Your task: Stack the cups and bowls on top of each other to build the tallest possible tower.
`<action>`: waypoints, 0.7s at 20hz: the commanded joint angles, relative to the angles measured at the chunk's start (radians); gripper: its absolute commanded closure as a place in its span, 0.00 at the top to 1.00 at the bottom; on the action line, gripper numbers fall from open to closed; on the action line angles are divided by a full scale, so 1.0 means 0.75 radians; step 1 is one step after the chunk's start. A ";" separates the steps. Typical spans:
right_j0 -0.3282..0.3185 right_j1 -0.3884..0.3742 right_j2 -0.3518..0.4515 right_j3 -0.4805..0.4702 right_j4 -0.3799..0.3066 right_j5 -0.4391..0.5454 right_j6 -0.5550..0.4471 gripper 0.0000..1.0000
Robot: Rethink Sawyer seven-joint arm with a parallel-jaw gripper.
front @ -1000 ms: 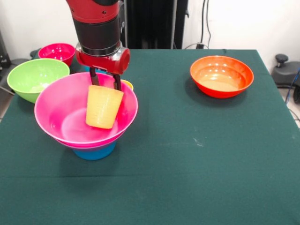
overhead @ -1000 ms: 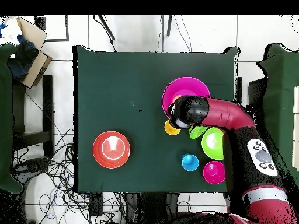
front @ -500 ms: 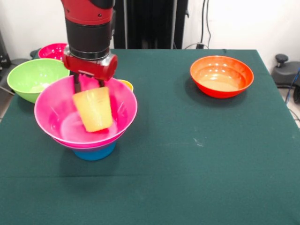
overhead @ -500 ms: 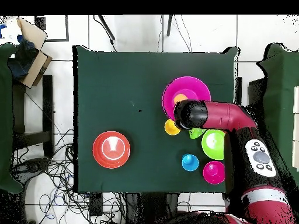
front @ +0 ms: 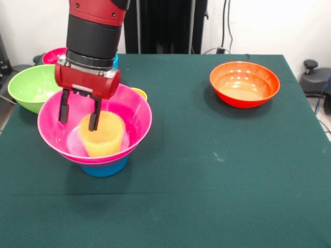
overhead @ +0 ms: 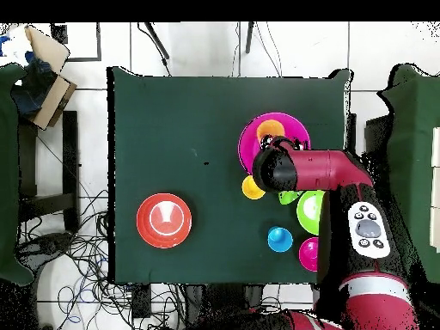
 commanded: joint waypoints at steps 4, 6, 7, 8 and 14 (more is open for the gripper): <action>-0.116 0.103 0.179 0.012 0.109 0.213 -0.075 1.00; -0.137 0.111 0.208 0.017 0.131 0.244 -0.100 1.00; -0.150 0.115 0.225 0.023 0.140 0.251 -0.110 1.00; -0.158 0.120 0.238 0.025 0.149 0.265 -0.120 1.00; -0.172 0.112 0.256 0.041 0.170 0.316 -0.121 1.00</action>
